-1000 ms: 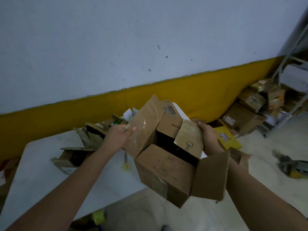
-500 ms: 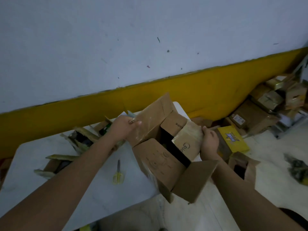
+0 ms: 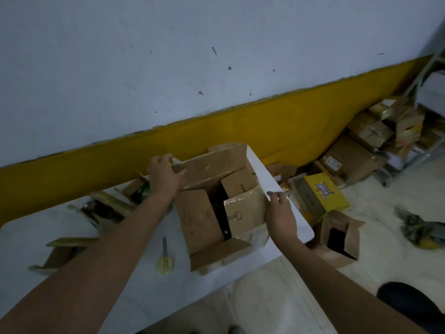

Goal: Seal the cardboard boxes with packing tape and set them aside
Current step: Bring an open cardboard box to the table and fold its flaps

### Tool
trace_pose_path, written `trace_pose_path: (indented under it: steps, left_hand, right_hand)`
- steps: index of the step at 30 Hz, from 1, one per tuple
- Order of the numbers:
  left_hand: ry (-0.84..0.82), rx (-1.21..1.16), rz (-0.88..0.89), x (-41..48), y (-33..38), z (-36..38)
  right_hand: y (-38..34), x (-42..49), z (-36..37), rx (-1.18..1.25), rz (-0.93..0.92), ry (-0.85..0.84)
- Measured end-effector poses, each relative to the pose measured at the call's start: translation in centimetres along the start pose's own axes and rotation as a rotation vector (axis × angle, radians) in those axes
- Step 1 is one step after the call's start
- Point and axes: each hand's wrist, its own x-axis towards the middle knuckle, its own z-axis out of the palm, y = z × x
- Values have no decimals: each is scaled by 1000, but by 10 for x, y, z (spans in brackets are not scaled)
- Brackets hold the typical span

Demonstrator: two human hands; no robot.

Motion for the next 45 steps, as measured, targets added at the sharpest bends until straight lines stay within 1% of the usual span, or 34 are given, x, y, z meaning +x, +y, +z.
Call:
trace_pose_path:
  steps: [1, 2, 3, 4, 5, 6, 8, 10, 12, 13, 14, 17, 19, 20, 24, 26, 27, 30, 32, 37, 38, 40, 41, 42, 44, 45]
  left_hand:
    - [154, 31, 72, -11, 2, -2]
    - [267, 18, 174, -24, 8, -6]
    - [267, -44, 283, -38, 15, -11]
    - [160, -129, 376, -54, 23, -18]
    - [-17, -204, 429, -70, 30, -20]
    - [-208, -243, 444, -87, 37, -23]
    - [-494, -231, 405, -119, 43, -24]
    - [-653, -75, 399, -142, 41, -23]
    - [-713, 144, 472, -156, 33, -22]
    - [-717, 212, 491, -159, 28, -21]
    - [-700, 227, 494, -159, 21, -18]
    - [-598, 120, 436, -145, 7, -14]
    - [-507, 140, 429, -131, 1, -15]
    - [-490, 158, 427, -125, -1, -15]
    - [-484, 150, 399, -117, -3, -15]
    - [-470, 86, 389, -121, -9, -17]
    - [-470, 22, 374, -123, -15, -19]
    - [-464, -135, 270, -136, -44, -32]
    - [-367, -199, 165, -149, -79, -41]
    - [-105, -285, -374, -217, -207, -67]
    - [-47, -338, -499, -234, -232, -71]
    - [4, -426, -756, -262, -279, -72]
    - [-26, -445, -864, -273, -303, -68]
    - [-109, -462, -944, -282, -326, -61]
    - [-259, -522, -1065, -293, -361, -46]
    - [-285, -544, -1141, -296, -375, -37]
  right_hand:
    - [-2, 2, -3, -51, -69, 7]
    - [-6, 3, -6, -81, -149, 8]
    - [-10, 6, -9, -107, -220, -8]
    - [-15, 9, -11, -134, -281, -28]
    - [-19, 12, -12, -162, -324, -46]
    - [-23, 15, -13, -197, -353, -56]
    - [-30, 21, -12, -280, -401, -46]
    - [-36, 26, -11, -315, -435, -87]
    - [-46, 30, -11, -313, -455, -169]
    - [-50, 32, -12, -307, -459, -213]
    - [-53, 35, -13, -289, -459, -250]
    - [-59, 41, -32, -165, -464, -283]
    - [-61, 42, -52, -68, -486, -291]
    - [-62, 41, -61, -53, -494, -315]
    - [-68, 28, -80, 3, -565, -365]
    - [-76, 24, -77, -43, -572, -435]
    - [-83, 22, -74, -94, -598, -438]
    - [-114, 18, -54, -141, -800, -280]
    - [-145, 7, -37, -100, -908, -212]
    - [-239, -53, 17, 93, -1192, -289]
    - [-255, -69, 33, 106, -1229, -322]
    - [-280, -102, 69, 159, -1231, -436]
    - [-289, -119, 89, 194, -1200, -517]
    - [-294, -135, 110, 201, -1145, -620]
    - [-298, -162, 150, 141, -991, -819]
    - [-298, -173, 168, 90, -916, -910]
